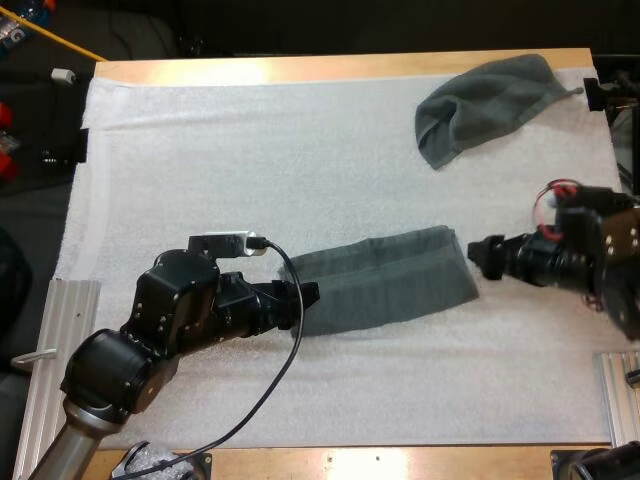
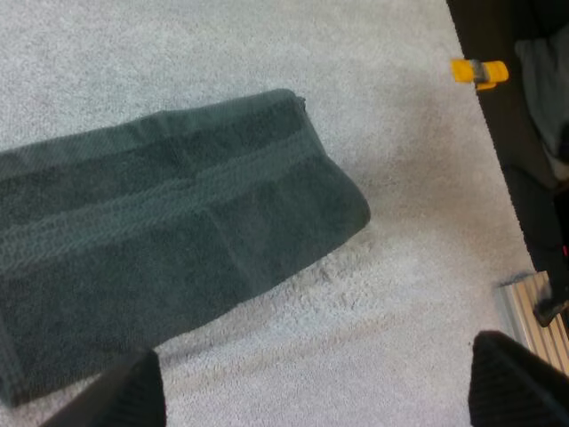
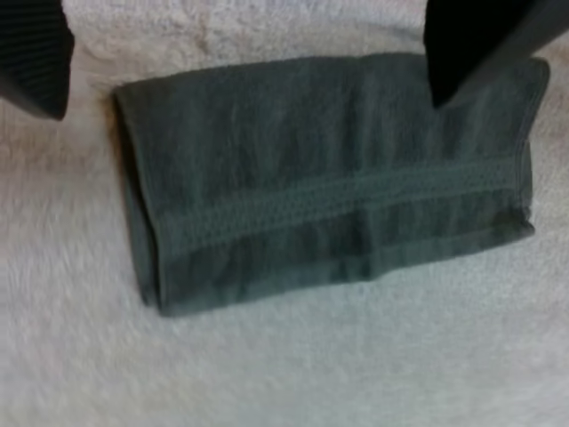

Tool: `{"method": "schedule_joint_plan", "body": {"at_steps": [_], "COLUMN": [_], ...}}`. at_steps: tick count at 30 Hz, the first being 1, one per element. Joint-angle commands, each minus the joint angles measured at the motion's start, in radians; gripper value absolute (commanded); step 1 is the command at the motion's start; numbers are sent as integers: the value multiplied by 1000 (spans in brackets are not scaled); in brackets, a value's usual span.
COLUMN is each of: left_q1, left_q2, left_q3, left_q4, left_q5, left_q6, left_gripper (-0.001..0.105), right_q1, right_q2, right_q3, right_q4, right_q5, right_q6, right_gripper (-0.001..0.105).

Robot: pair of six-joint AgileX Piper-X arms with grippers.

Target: Pick towel from pile, fold and stack

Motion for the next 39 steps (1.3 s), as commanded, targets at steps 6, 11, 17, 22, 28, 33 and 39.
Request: {"method": "schedule_joint_plan", "body": {"at_steps": [6, 11, 17, 22, 28, 33, 39], "left_q1": [0, 0, 0, 0, 0, 0, 0], "left_q2": [-3, -3, -3, -3, -3, -3, -3], "left_q3": [-2, -2, -2, -2, -2, -2, -2], "left_q4": [0, 2, 12, 28, 28, 28, 29], "left_q5": [17, 21, 21, 21, 21, 21, 21], "left_q6": [-13, -13, -13, -13, -13, -13, -13], "left_gripper": [68, 68, 68, 68, 68, 68, 68], "right_q1": [-186, -259, -265, -265, -263, -259, -259], "right_q2": [143, 255, 377, 460, 543, 604, 634], "right_q3": [-8, -8, -8, -8, -8, -8, -8], "right_q4": [2, -5, -68, -117, -132, -140, -140], "right_q5": [-237, -315, -381, -400, -430, -437, -448], "right_q6": [-82, -144, -170, -174, -176, -180, -148], "right_gripper": [78, 78, 78, 78, 78, 78, 78]}}
